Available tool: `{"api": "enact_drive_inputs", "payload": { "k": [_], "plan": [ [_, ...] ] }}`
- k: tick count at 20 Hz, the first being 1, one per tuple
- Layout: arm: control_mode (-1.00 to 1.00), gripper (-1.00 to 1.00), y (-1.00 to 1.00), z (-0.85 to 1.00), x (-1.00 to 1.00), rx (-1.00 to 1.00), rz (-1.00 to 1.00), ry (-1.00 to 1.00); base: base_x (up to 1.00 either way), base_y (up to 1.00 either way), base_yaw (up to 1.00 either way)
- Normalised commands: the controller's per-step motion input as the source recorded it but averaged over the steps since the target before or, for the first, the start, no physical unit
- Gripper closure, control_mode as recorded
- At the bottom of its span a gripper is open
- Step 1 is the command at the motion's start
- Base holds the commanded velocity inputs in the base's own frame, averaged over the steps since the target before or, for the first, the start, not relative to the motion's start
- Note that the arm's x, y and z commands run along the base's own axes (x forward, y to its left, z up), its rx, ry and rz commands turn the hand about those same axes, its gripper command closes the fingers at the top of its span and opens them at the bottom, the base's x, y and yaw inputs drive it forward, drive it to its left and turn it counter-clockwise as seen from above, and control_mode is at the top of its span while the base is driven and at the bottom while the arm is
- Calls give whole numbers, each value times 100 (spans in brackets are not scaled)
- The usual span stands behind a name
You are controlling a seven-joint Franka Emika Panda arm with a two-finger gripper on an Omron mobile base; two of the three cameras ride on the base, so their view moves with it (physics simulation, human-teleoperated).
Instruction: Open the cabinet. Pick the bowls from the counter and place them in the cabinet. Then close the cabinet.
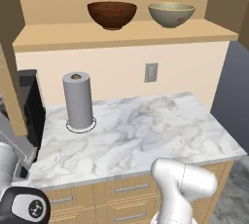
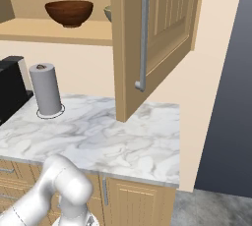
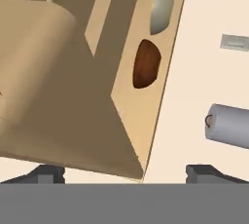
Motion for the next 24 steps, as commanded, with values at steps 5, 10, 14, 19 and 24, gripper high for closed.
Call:
{"api": "enact_drive_inputs", "payload": {
  "k": [5,10,14,19,24],
  "plan": [
    [-100,-100,-7,-1,0,42,-26,-24,0,0,0],
    [-100,-100,-33,4,0,46,-30,-16,0,0,0],
    [-100,-100,-59,17,11,53,-30,-3,0,0,0],
    [-100,-100,-71,23,25,57,-28,0,0,0,0],
    [-100,-100,-64,19,27,57,-21,-3,0,0,0]
  ]
}}
